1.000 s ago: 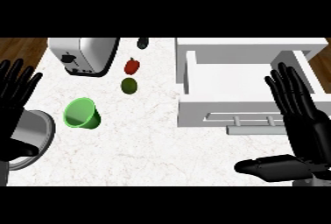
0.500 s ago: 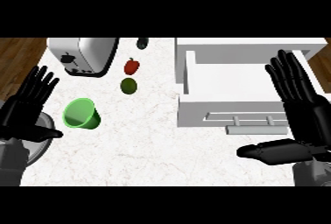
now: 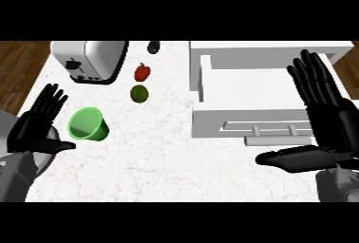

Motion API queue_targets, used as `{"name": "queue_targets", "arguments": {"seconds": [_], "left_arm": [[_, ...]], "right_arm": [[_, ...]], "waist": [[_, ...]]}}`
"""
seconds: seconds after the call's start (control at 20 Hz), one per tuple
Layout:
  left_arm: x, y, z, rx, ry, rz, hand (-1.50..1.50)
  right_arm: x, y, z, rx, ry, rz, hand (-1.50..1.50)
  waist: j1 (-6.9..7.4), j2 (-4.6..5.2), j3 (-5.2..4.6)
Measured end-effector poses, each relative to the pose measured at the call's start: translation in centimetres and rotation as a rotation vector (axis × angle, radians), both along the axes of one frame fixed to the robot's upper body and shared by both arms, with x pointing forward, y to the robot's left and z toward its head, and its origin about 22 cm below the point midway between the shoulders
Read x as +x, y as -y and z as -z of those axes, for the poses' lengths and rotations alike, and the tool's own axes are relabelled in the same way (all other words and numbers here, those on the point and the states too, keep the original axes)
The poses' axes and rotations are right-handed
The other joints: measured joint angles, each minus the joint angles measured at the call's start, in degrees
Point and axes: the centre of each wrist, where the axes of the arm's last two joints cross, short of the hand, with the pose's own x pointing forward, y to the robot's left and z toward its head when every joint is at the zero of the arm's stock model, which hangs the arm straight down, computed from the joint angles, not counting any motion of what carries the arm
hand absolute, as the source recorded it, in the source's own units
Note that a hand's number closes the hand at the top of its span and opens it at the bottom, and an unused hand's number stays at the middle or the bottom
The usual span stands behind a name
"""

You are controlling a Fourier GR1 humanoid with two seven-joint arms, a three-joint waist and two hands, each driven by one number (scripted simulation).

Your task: Pick up the cup, place it into the drawer and close the drawer

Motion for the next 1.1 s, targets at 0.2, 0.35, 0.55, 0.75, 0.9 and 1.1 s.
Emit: {"name": "queue_targets", "arguments": {"seconds": [0.2, 0.35, 0.55, 0.75, 0.9, 1.1], "left_arm": [[-0.6, -0.1, 2.5, 0.005, -0.016, -0.017, -1.50], [-1.1, -0.1, 4.0, 0.024, -0.037, -0.043, -1.50], [-1.7, -0.2, 5.3, 0.047, -0.059, -0.070, -1.50], [-2.6, -0.1, 6.4, 0.055, -0.078, -0.089, -1.50], [-3.0, 0.3, 7.1, 0.062, -0.073, -0.097, -1.50], [-2.7, 0.4, 7.0, 0.062, -0.057, -0.102, -1.50]], "right_arm": [[0.7, 0.7, -0.8, 0.000, 0.001, -0.002, -1.50], [0.7, 0.9, -1.2, 0.000, 0.000, -0.007, -1.50], [0.9, 0.9, -1.2, -0.006, 0.012, -0.014, -1.50], [0.8, 0.7, -1.9, -0.001, 0.011, -0.014, -1.50], [1.1, 0.8, -2.5, 0.001, 0.014, -0.011, -1.50], [1.1, 0.9, -2.5, 0.002, 0.014, -0.020, -1.50]], "waist": [[-0.24, 0.17, -0.13], [-0.51, 0.28, -0.22], [-0.87, 0.42, -0.20], [-1.09, 0.59, -0.45], [-1.25, 0.75, -0.56], [-1.42, 0.82, -0.61]]}}
